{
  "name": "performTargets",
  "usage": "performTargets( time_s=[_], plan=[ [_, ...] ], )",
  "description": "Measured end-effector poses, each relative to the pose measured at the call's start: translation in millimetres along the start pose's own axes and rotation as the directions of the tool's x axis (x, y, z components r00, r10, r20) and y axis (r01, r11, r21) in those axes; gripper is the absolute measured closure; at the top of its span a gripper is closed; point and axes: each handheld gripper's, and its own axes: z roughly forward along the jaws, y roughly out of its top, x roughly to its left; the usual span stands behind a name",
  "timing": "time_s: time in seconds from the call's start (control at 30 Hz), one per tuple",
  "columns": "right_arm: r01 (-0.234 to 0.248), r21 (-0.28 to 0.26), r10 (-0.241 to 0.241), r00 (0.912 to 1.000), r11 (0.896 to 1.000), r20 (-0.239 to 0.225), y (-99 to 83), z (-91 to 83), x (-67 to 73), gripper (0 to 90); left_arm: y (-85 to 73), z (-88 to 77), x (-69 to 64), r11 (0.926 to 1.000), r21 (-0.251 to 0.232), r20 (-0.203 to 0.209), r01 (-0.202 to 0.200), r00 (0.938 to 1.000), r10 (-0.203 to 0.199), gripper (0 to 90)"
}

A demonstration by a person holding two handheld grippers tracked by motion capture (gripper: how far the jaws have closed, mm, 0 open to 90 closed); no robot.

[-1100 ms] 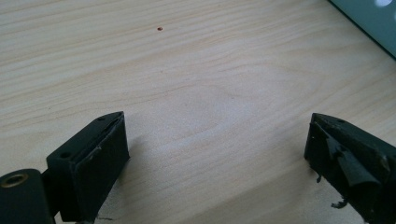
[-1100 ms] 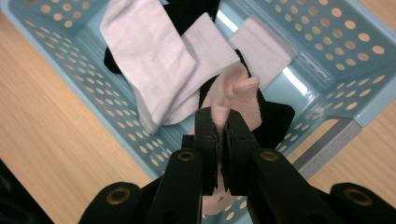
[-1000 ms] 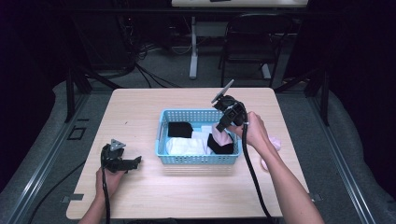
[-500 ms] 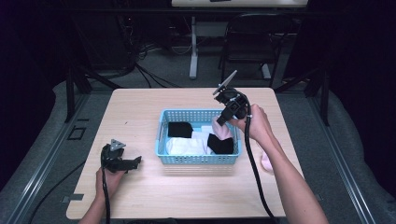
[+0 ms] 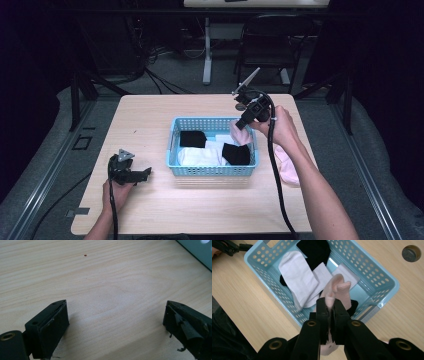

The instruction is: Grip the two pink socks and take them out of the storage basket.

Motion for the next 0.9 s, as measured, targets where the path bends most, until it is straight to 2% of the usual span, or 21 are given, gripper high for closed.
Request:
performTargets(
  time_s=[0.2,0.47,0.6,0.67,0.7,0.8,0.83,0.9],
  plan=[
    [-0.010,-0.013,0.010,0.9999,1.000,0.010,-4.5,-13.4,-3.3,86.1,0.0,0.0,0.0,1.0000,0.000,0.000,0.000,1.0000,0.000,6.0],
    [-0.042,-0.034,0.043,0.9986,0.999,0.030,-18.5,-35.3,-17.3,86.1,0.0,0.0,0.1,1.0000,0.000,0.000,-0.001,1.0000,0.001,6.1],
    [-0.071,-0.053,0.074,0.9961,0.996,0.048,-33.7,-52.7,-31.8,86.1,0.0,-0.1,-0.1,1.0000,0.000,0.000,0.001,1.0000,-0.001,6.0],
    [-0.078,-0.053,0.081,0.9954,0.996,0.052,-36.4,-55.1,-34.3,86.1,0.0,0.0,0.0,1.0000,0.000,0.000,0.000,1.0000,0.000,6.1],
    [-0.100,-0.059,0.103,0.9929,0.993,0.060,-44.6,-61.2,-41.9,86.1,0.0,0.0,-0.1,1.0000,0.000,0.000,0.001,1.0000,-0.001,6.0],
    [-0.117,-0.063,0.121,0.9903,0.991,0.068,-51.8,-65.7,-48.5,86.1,0.0,0.0,0.0,1.0000,0.000,0.000,0.000,1.0000,0.000,6.0],
    [-0.134,-0.061,0.138,0.9874,0.989,0.076,-59.7,-69.3,-55.7,86.1,0.0,-0.1,0.1,1.0000,0.002,0.001,-0.002,1.0000,0.002,6.0],
    [-0.139,-0.062,0.144,0.9863,0.988,0.081,-62.2,-70.2,-58.0,86.1,0.0,-0.1,0.2,1.0000,0.001,0.001,-0.003,1.0000,0.003,6.0]
  ],
)
